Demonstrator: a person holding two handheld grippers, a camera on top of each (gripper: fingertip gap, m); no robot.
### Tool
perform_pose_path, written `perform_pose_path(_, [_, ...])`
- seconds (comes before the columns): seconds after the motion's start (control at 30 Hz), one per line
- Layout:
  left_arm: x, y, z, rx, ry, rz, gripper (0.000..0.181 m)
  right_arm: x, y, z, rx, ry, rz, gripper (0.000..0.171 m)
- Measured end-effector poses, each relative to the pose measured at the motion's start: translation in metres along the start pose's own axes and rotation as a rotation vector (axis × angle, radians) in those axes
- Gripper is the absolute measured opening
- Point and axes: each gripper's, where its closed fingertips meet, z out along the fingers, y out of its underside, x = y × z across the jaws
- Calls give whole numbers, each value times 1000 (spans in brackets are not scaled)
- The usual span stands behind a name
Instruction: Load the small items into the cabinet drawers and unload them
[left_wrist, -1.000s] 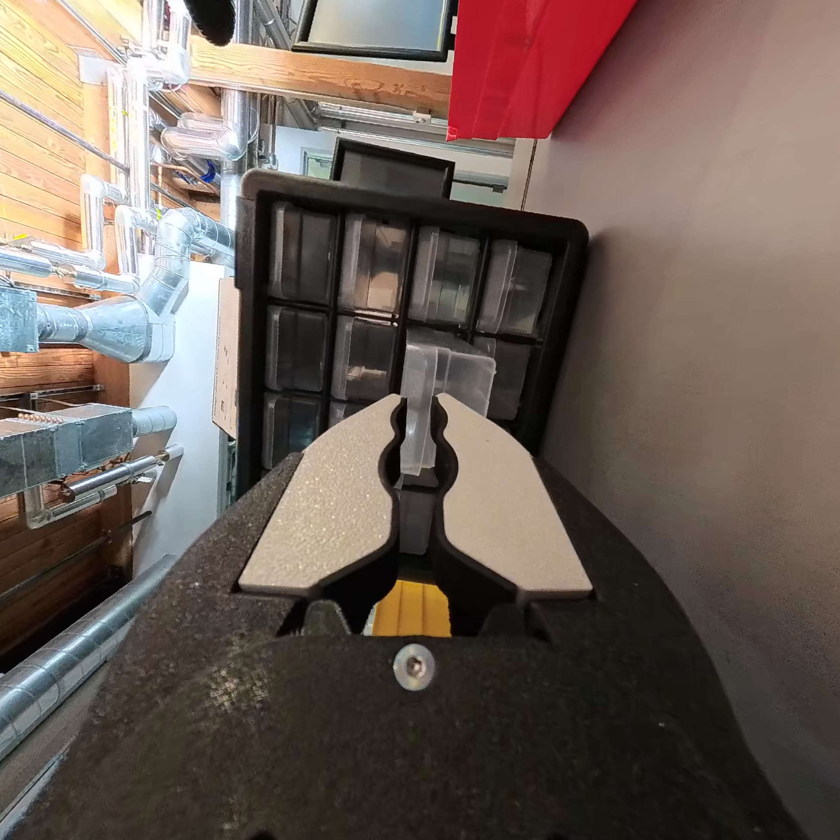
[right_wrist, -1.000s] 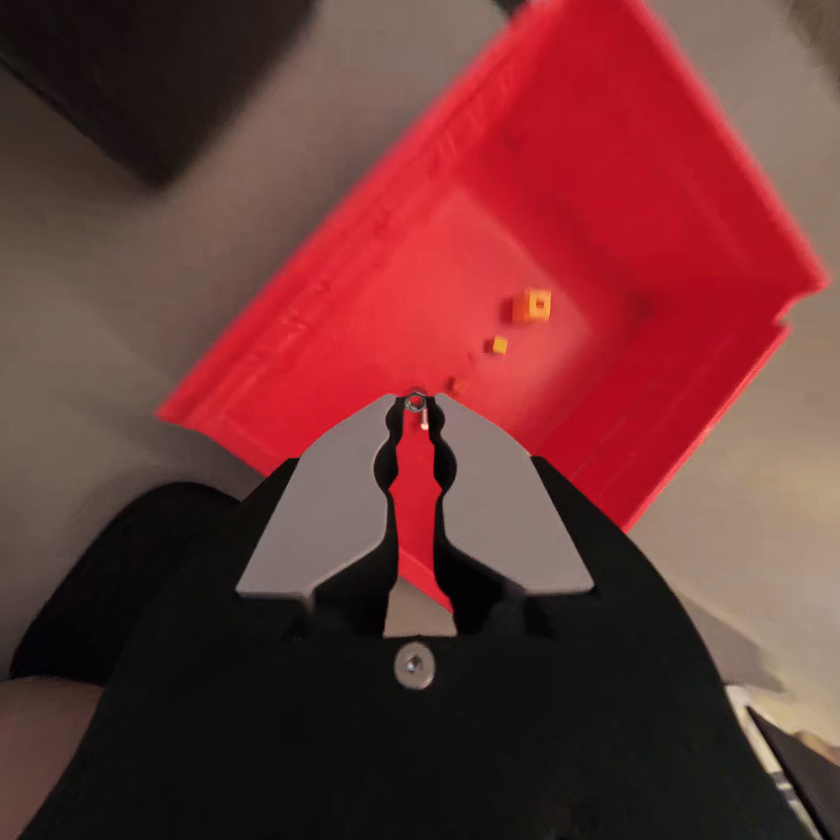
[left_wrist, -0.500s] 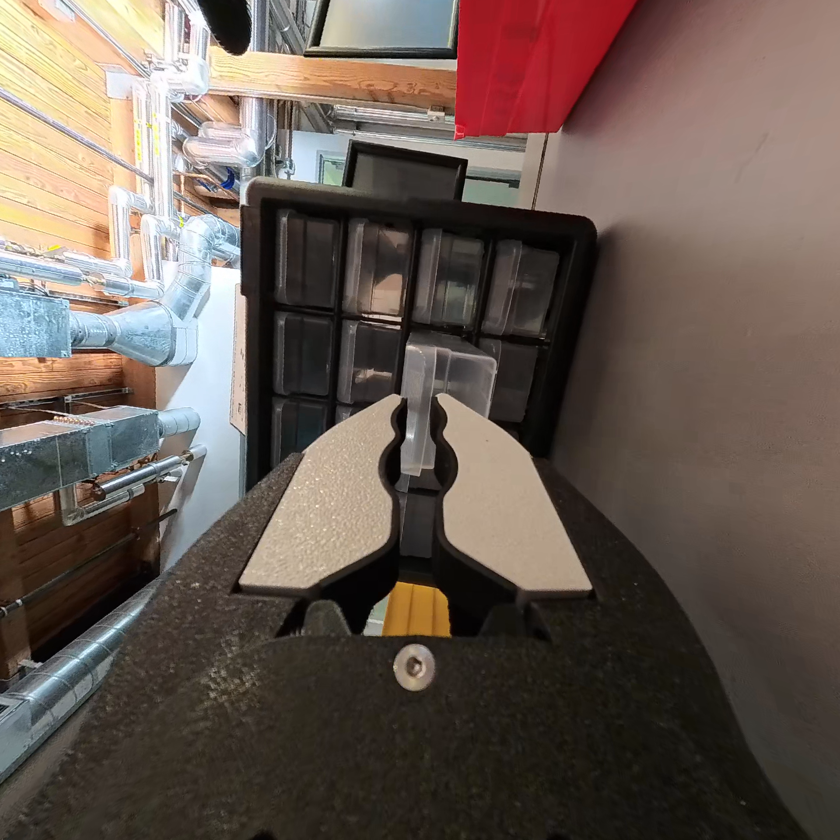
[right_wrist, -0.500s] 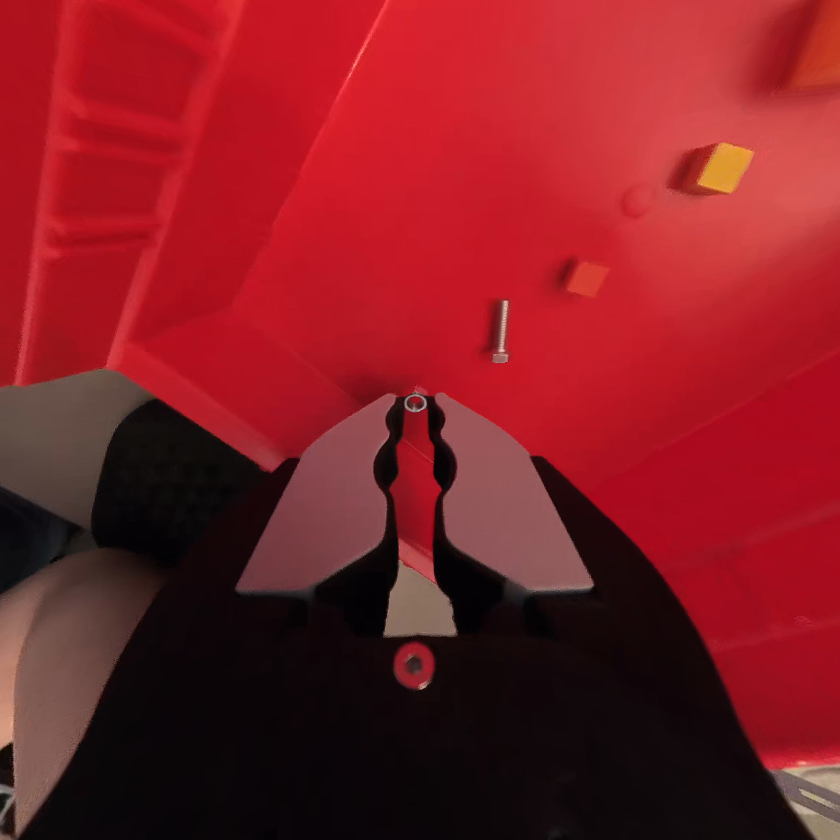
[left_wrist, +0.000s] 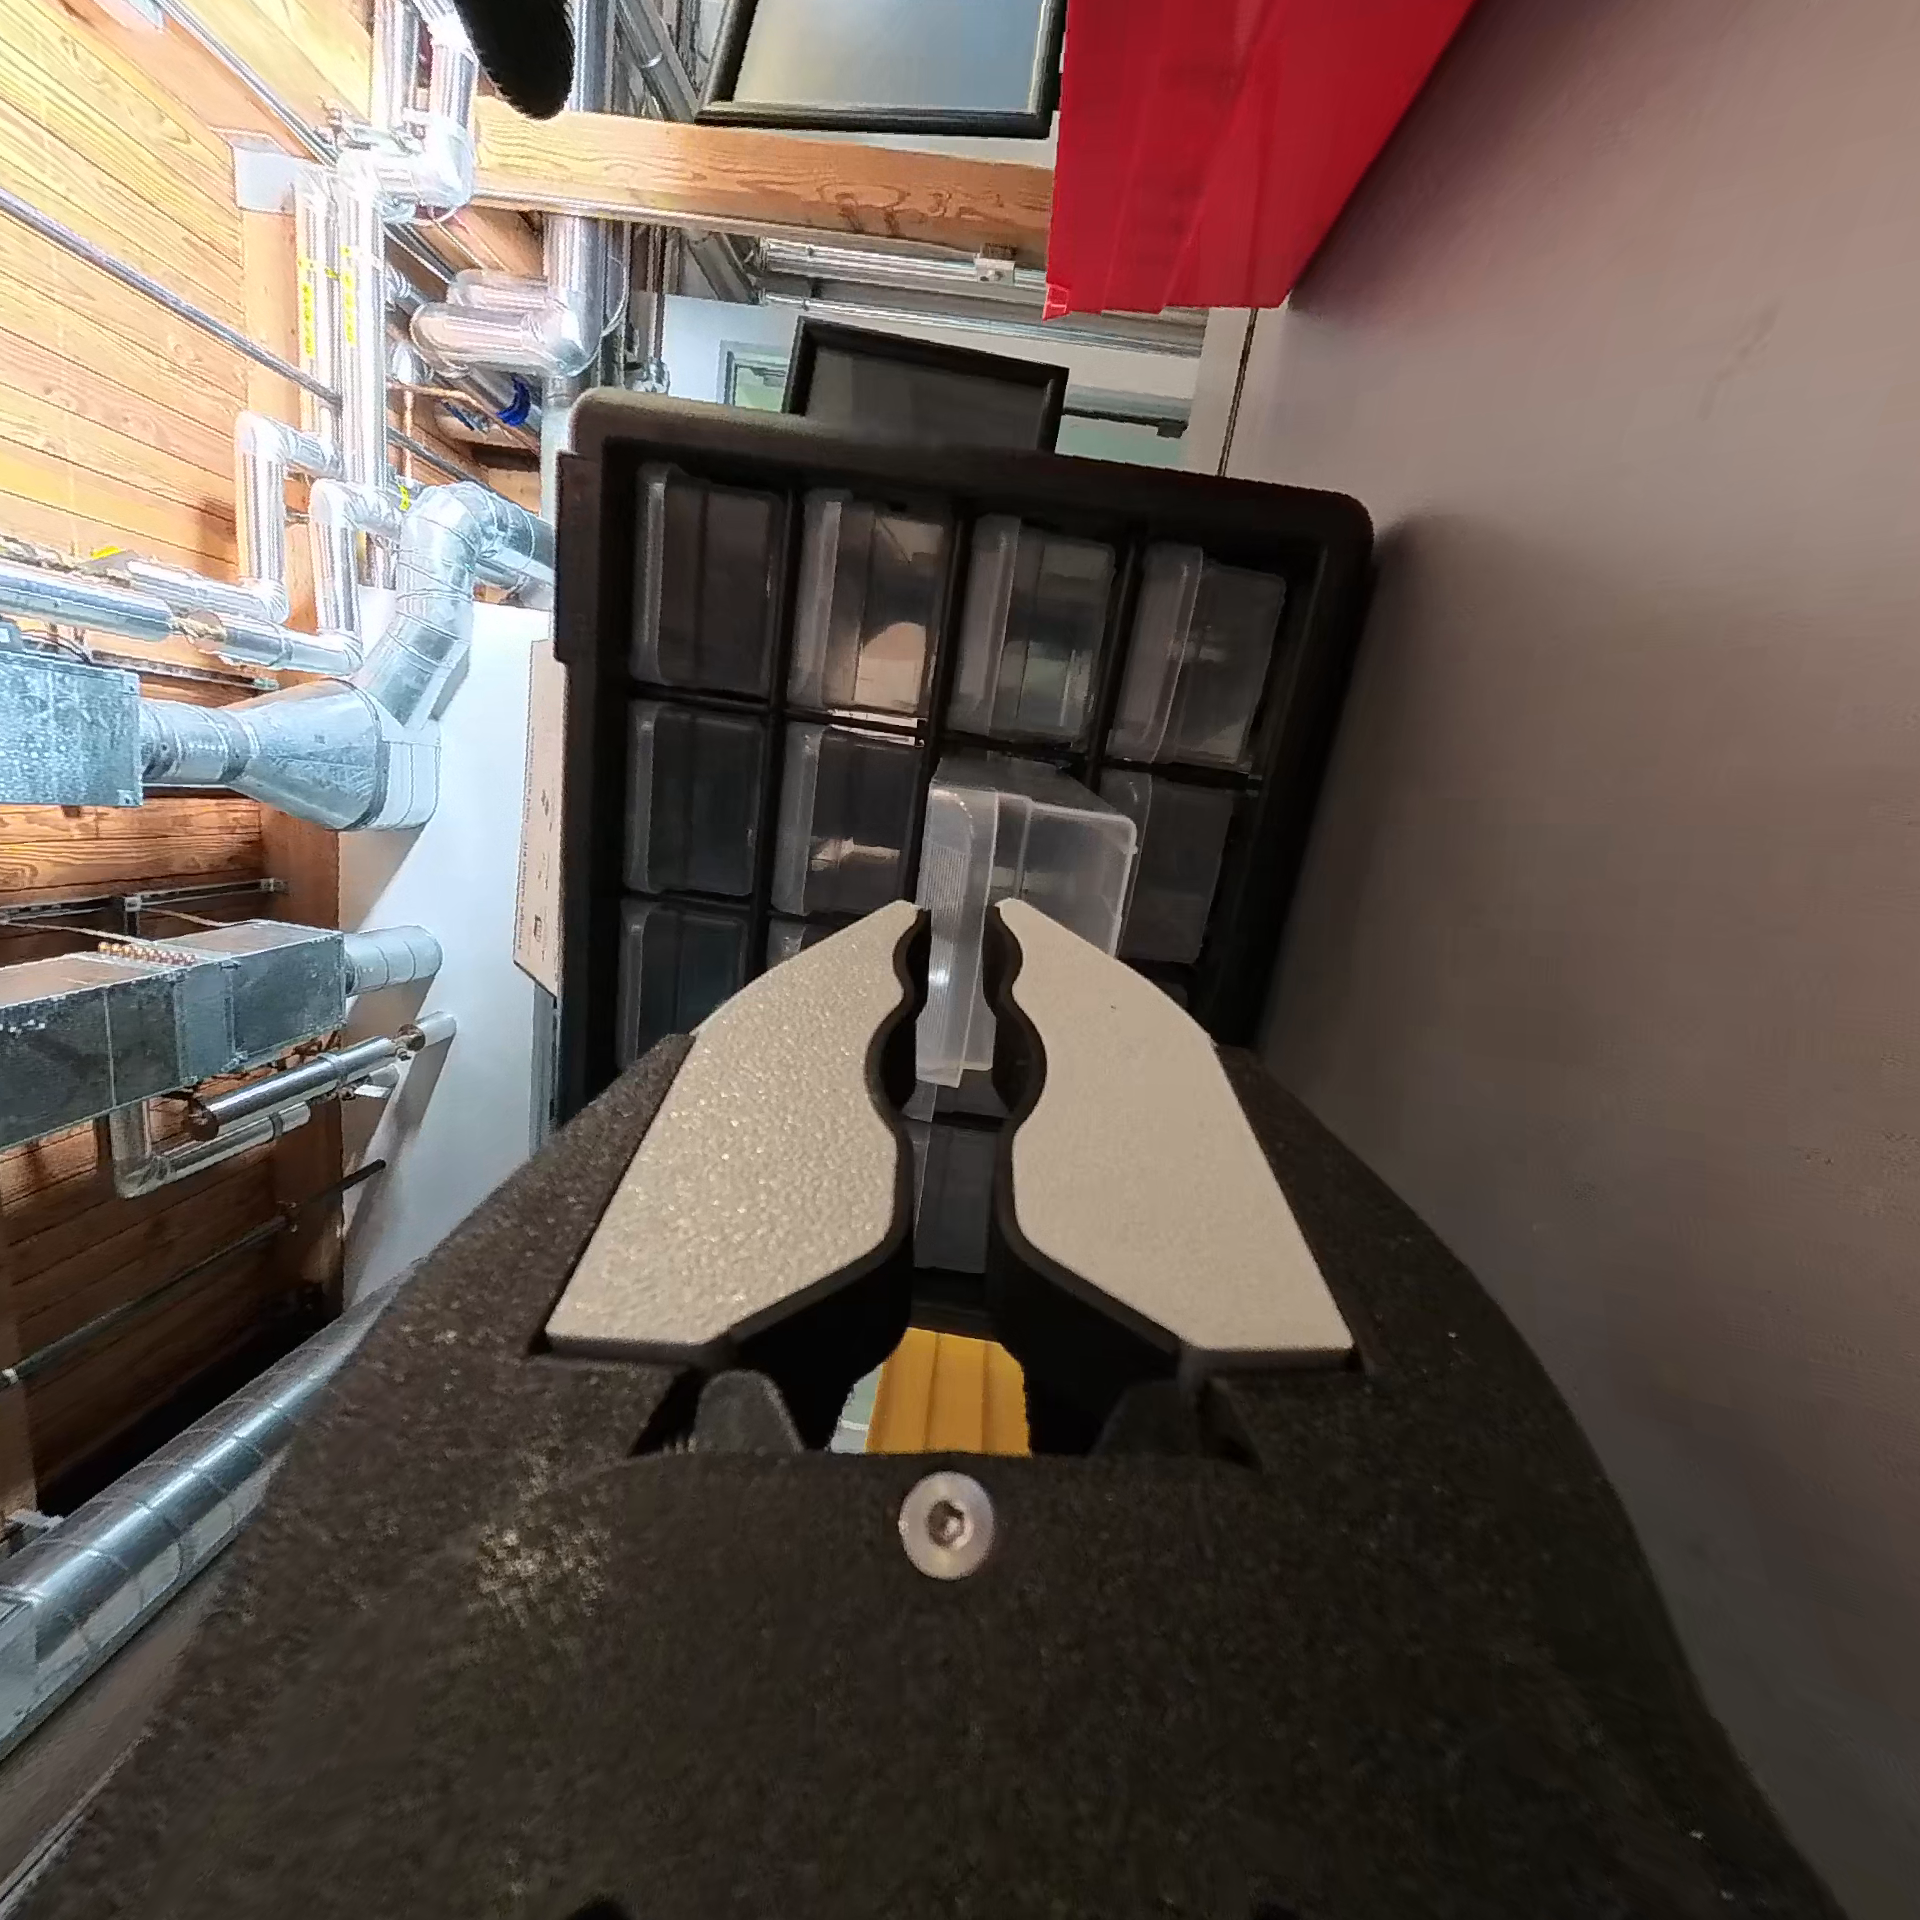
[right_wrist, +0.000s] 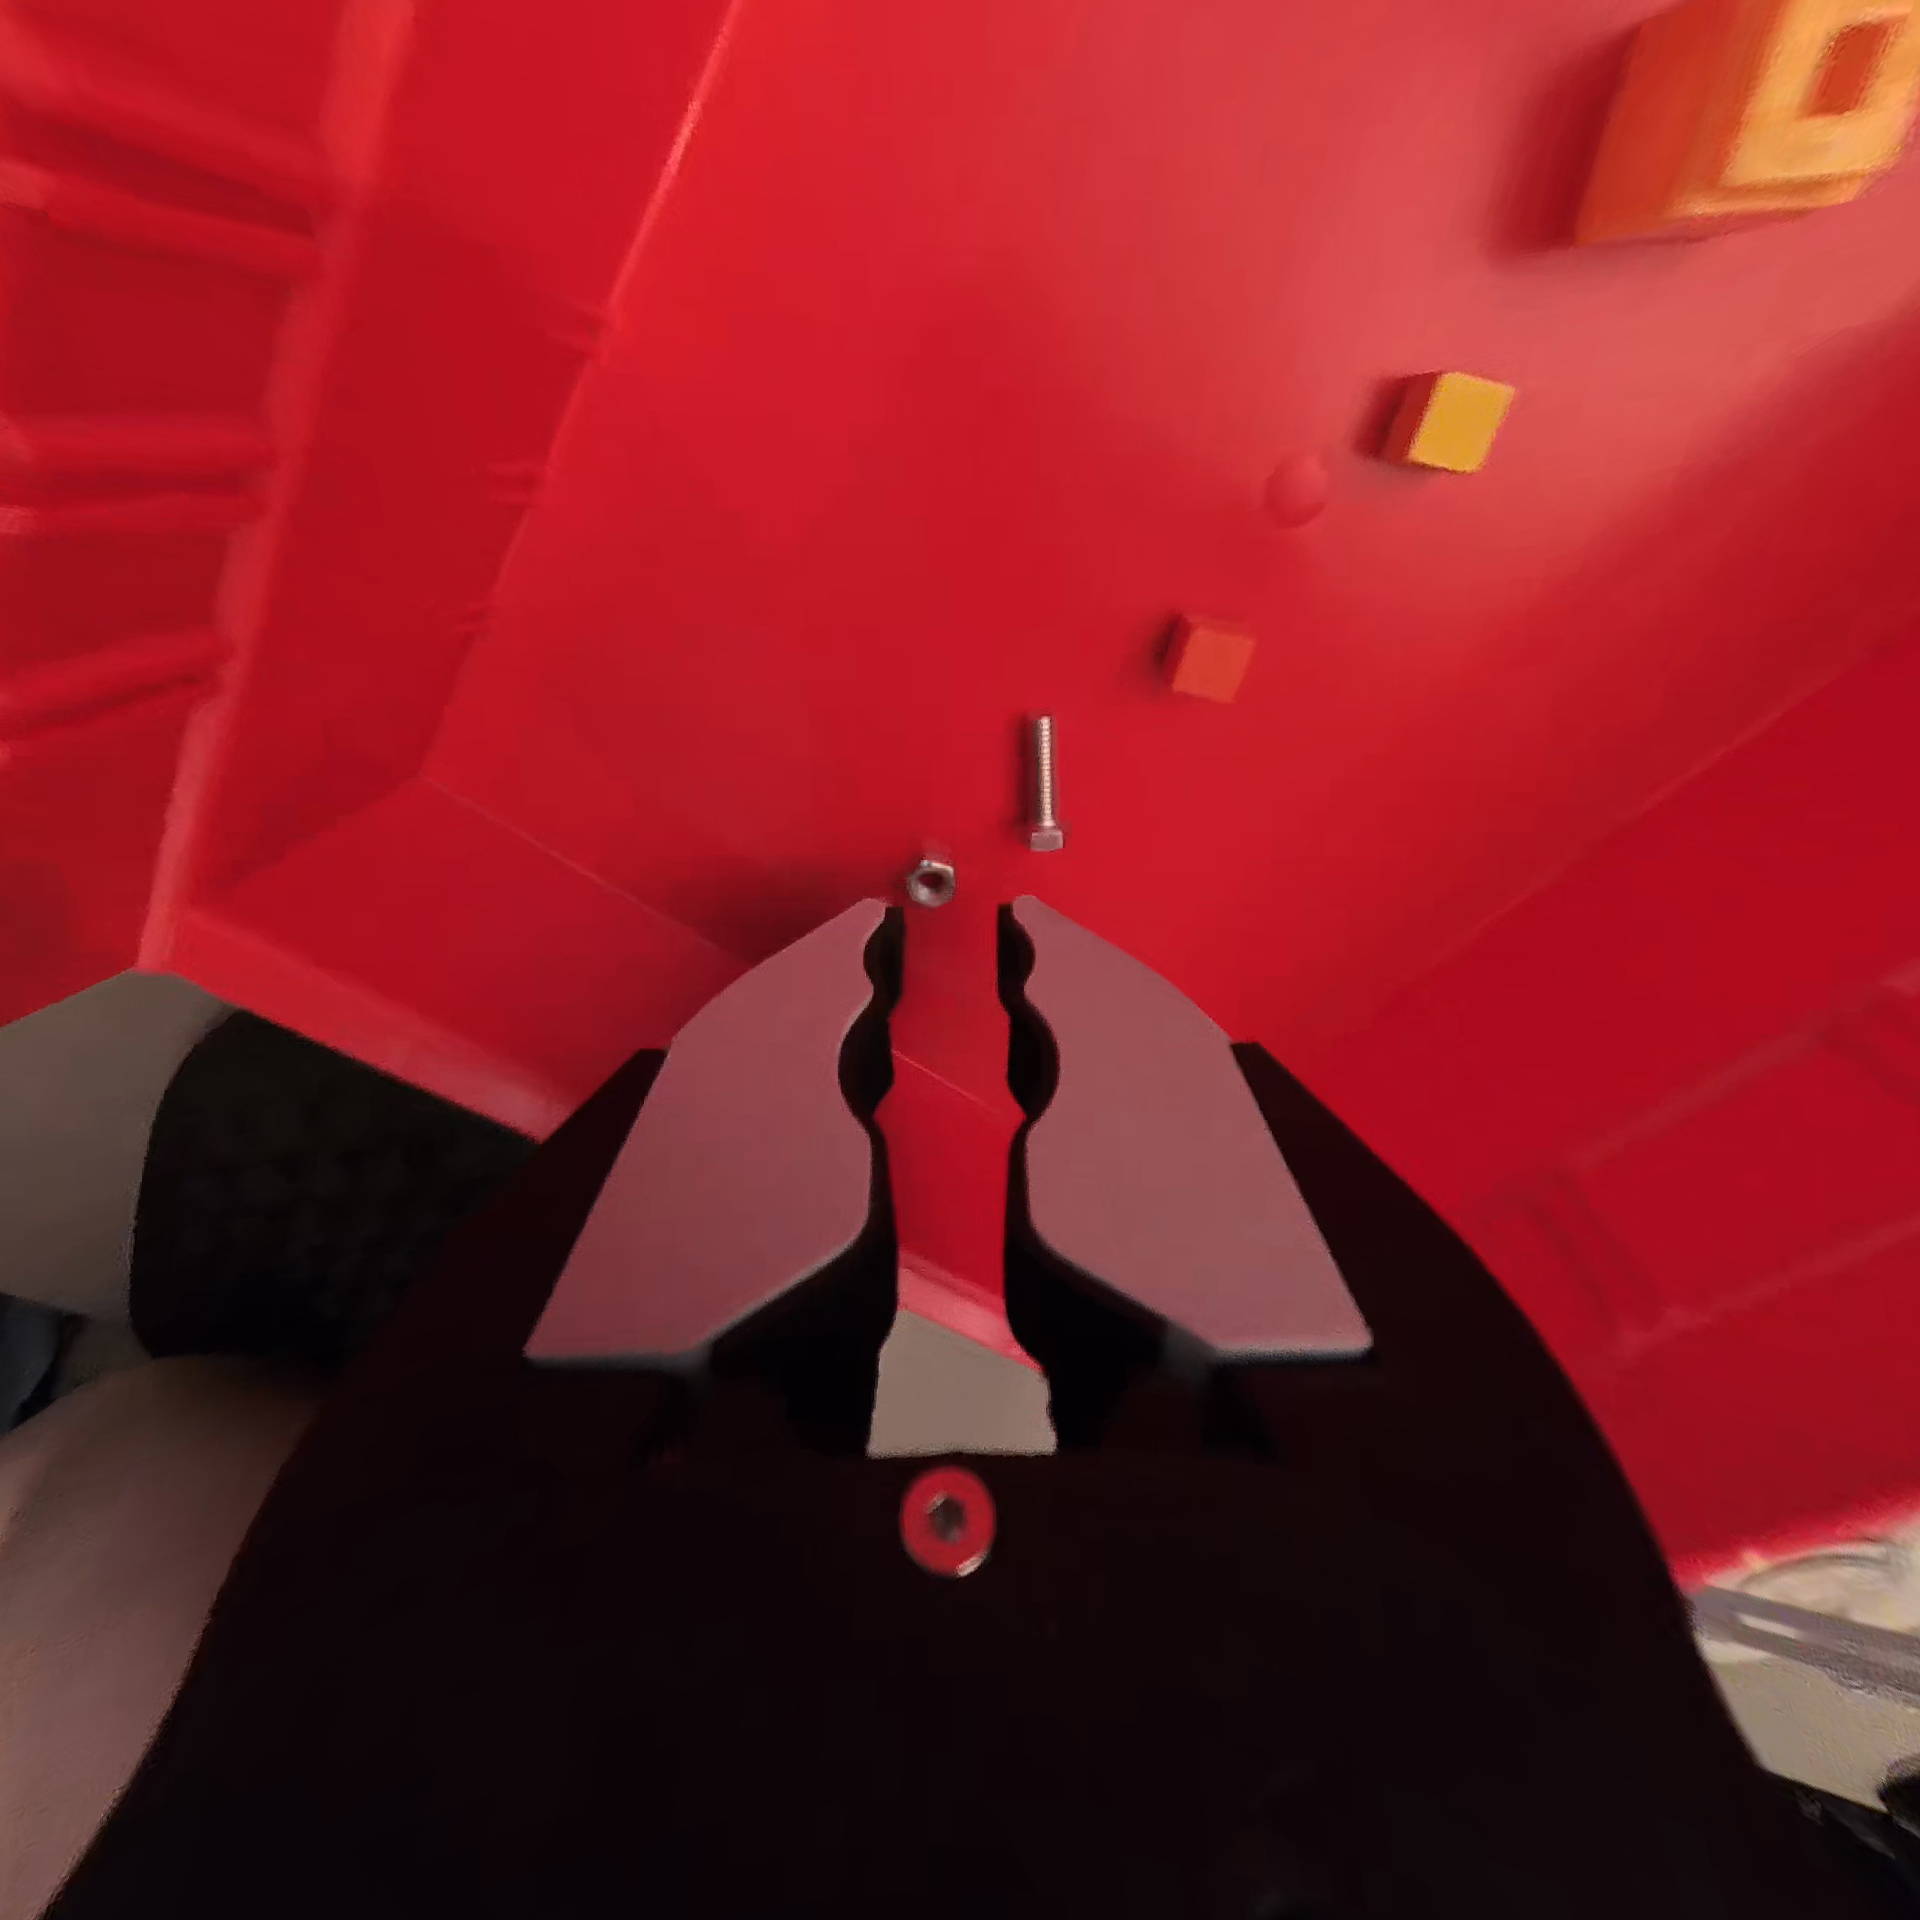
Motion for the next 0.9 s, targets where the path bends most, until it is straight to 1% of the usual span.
perform_pose_path(0.13, [0, 2, 6, -7, -3, 14, 9, 3, -7, -33, 127, 77, 1, 18])
perform_pose_path(0.3, [-2, 7, 29, -34, -4, 40, 9, 0, -6, -52, 159, 147, -30, 18])
perform_pose_path(0.4, [-1, 10, 40, -53, 7, 34, 9, -3, -12, -53, 169, 148, -52, 18])
perform_pose_path(0.7, [1, 21, 75, -126, -4, 130, 8, 2, -11, -43, 153, 126, -38, 18])
perform_pose_path(0.9, [2, 23, 92, -163, -4, 83, 8, 4, -13, -43, 182, 110, -30, 18])
